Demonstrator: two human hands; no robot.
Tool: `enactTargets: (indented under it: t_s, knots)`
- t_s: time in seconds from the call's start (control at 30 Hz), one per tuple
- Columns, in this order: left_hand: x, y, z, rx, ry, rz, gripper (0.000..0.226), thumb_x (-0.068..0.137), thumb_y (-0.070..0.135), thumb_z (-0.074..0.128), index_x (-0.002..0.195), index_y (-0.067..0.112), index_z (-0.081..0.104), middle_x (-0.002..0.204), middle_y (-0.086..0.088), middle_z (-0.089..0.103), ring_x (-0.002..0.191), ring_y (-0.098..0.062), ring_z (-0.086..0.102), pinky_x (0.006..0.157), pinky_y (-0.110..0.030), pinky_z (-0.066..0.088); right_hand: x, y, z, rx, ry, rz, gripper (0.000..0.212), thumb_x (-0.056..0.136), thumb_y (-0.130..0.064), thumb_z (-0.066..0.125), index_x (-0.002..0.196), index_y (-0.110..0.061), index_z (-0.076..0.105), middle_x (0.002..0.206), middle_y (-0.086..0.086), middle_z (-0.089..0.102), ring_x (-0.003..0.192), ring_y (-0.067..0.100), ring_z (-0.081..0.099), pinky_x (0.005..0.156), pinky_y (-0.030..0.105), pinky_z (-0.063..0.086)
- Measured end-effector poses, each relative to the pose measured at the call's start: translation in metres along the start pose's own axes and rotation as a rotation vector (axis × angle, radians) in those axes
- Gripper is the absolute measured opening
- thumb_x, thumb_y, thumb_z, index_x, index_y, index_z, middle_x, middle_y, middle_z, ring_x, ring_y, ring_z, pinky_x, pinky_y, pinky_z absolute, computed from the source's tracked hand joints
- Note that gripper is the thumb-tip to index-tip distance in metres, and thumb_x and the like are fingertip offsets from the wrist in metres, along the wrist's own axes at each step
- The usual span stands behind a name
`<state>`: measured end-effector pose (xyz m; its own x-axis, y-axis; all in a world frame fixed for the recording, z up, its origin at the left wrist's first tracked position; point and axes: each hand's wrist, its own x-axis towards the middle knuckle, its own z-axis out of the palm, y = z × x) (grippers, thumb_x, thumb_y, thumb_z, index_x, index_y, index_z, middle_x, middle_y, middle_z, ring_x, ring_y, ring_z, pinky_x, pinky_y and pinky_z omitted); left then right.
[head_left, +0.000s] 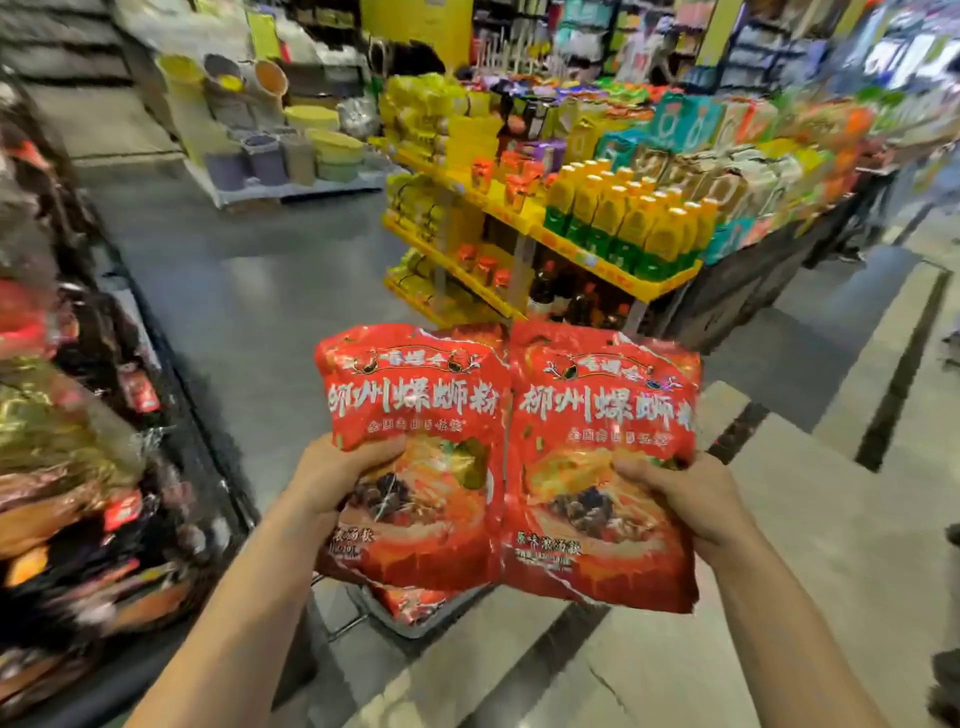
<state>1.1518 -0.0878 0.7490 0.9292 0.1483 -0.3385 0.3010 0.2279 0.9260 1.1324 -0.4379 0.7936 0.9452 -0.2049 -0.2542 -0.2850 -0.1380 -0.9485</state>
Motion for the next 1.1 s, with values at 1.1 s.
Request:
enactTargets:
  t_s: [1.1]
  knots:
    - [0.346,-0.456,-0.020,-0.238,0.673,-0.708,0.049,0.060,0.017,0.089,0.105,0.006,0.071,0.088,-0.010,0.078,0.078,-0.029,0.076,0.072,-0.038,0.058,0.526,0.415,0.236,-0.562,-0.657,0.460,0.042,0.066,-0.030,0.089,0.102,-0.018,0.071,0.088,-0.004,0.078,0.078,0.019,0.075,0.077,0.041,0.059]
